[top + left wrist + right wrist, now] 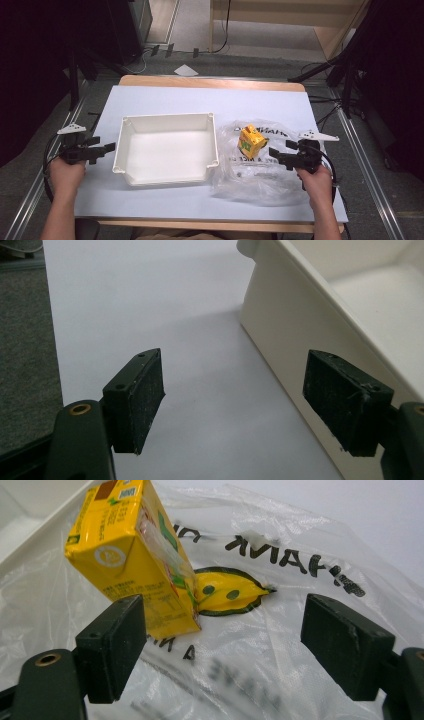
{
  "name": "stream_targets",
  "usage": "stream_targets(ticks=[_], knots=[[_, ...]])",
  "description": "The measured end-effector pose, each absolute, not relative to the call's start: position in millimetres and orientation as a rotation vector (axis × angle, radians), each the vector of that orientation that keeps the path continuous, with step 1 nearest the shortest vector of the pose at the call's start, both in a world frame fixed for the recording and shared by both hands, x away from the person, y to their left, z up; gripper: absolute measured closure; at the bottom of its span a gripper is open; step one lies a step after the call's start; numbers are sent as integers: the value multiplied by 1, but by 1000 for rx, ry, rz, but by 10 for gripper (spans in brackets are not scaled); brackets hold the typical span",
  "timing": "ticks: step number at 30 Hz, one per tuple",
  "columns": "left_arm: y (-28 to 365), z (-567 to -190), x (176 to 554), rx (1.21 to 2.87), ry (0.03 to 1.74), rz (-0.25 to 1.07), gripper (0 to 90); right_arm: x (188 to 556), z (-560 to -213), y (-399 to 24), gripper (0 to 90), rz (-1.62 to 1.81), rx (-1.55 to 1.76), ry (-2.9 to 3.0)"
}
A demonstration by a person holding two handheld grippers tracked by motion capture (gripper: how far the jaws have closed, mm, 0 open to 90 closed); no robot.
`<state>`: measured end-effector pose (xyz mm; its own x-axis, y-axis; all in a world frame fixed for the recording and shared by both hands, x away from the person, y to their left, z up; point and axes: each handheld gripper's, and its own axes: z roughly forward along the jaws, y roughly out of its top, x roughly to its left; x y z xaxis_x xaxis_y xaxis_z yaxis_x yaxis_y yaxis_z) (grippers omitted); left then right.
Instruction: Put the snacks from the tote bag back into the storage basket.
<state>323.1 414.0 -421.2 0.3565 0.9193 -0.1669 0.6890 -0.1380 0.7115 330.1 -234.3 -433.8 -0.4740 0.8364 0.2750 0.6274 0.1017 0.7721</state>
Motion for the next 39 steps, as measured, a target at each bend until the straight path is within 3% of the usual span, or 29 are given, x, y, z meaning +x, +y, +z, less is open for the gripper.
stream_targets(ticks=[13, 39], knots=[[414, -421, 323, 1900, 1398, 404, 252, 329, -405, -223, 172, 1331, 1380, 2226], [416, -420, 321, 1895, 1404, 413, 252, 347, -360, -188, 266, 1106, 1358, 2409]])
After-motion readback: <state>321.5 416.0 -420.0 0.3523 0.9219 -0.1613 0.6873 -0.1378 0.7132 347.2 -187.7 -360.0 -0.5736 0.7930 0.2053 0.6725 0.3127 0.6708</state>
